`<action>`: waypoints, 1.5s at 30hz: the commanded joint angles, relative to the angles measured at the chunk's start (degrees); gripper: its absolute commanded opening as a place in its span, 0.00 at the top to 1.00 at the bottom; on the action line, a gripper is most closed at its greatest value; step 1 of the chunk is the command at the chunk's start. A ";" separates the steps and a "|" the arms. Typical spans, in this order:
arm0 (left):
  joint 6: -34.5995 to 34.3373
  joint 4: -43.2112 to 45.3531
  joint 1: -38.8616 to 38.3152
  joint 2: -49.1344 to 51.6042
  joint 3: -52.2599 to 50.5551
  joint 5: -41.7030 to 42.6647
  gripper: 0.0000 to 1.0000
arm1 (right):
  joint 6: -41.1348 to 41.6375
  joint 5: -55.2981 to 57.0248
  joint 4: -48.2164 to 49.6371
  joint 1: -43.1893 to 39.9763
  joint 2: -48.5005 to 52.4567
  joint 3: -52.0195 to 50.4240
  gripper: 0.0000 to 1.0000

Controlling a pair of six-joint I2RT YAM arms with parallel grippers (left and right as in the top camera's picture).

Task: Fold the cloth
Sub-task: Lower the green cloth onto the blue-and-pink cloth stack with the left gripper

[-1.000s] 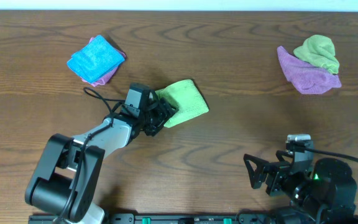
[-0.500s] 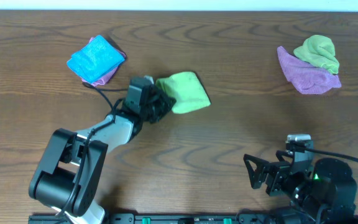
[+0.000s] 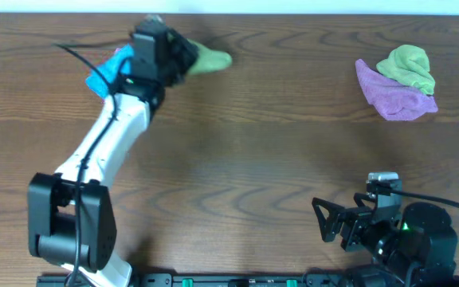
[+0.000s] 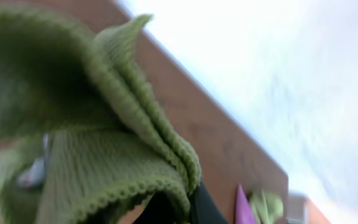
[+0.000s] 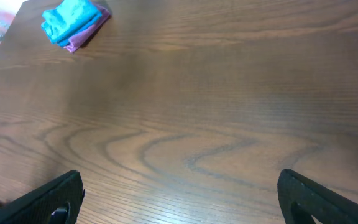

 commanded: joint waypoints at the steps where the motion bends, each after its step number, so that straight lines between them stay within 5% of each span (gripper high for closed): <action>1: 4.76 -0.98 3.28 0.17 3.41 -5.22 0.94 | 0.81 -0.37 0.09 -0.46 -0.20 -0.35 0.01; 14: 8.11 4.13 12.87 1.53 3.87 -8.79 0.94 | 0.81 -0.37 0.09 -0.46 -0.20 -0.35 0.01; 25: 9.07 6.47 13.70 9.64 6.86 -7.76 0.94 | 0.81 -0.37 0.09 -0.46 -0.20 -0.35 0.01; 45: 16.33 -12.85 13.73 10.10 6.86 -13.90 0.94 | 0.81 -0.37 0.09 -0.46 -0.20 -0.35 0.01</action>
